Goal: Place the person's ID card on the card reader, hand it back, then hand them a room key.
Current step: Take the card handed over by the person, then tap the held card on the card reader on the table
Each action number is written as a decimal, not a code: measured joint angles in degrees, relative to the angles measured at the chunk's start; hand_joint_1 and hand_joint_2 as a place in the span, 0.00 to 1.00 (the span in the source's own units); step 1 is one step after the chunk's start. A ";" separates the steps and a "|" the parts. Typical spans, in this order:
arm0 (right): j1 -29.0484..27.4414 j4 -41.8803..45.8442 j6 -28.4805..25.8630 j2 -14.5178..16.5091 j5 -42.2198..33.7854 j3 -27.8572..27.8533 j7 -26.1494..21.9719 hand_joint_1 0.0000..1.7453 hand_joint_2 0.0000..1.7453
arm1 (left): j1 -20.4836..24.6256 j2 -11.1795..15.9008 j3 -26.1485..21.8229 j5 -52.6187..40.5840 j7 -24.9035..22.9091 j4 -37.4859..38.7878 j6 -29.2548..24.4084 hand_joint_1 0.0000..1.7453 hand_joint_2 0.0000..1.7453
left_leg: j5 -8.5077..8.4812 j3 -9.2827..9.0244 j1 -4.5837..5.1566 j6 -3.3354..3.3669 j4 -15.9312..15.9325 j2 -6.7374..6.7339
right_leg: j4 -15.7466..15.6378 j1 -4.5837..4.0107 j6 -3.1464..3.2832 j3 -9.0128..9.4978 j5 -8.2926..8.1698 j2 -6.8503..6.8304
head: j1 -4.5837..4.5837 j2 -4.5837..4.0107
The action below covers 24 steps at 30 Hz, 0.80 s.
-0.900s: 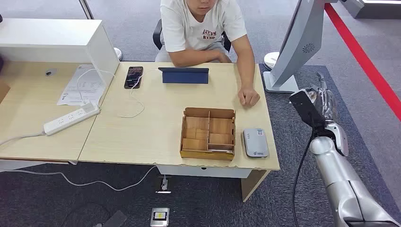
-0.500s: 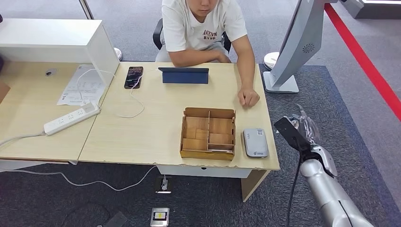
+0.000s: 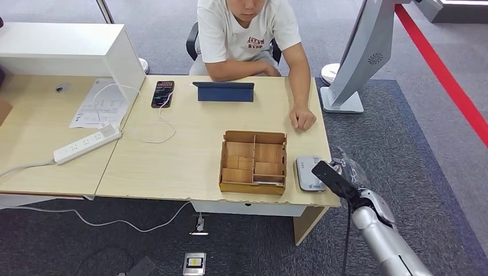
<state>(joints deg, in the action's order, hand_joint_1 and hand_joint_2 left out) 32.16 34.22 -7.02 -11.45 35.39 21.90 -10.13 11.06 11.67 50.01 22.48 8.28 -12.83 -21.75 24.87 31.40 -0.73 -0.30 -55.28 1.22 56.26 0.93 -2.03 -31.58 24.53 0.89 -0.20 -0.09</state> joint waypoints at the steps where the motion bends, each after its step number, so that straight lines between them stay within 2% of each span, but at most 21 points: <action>1: -0.04 -0.01 0.14 0.14 0.03 0.36 0.14 1.00 1.00 | 0.00 0.00 0.00 0.01 -0.02 0.00 0.00 0.00 0.00 | 0.00 0.00 0.00 0.00 0.00 0.00 | 0.00 0.00 0.00 0.00 0.00 0.00 | 0.00 0.00; 24: 1.06 -0.88 0.59 1.90 -0.56 4.14 0.89 1.00 1.00 | 0.16 0.00 0.00 -0.56 -0.26 0.00 -0.01 0.00 0.00 | -0.01 -0.01 0.00 0.00 0.00 0.00 | 0.00 0.00 0.00 0.00 0.00 0.00 | 0.01 0.00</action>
<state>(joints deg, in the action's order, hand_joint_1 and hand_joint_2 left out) 33.22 33.34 -6.43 -9.55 34.84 26.04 -9.24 11.22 11.67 50.01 21.92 8.03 -12.83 -21.76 24.87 31.38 -0.73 -0.30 -55.29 1.22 56.25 0.94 -2.03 -31.58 24.53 0.89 -0.20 -0.09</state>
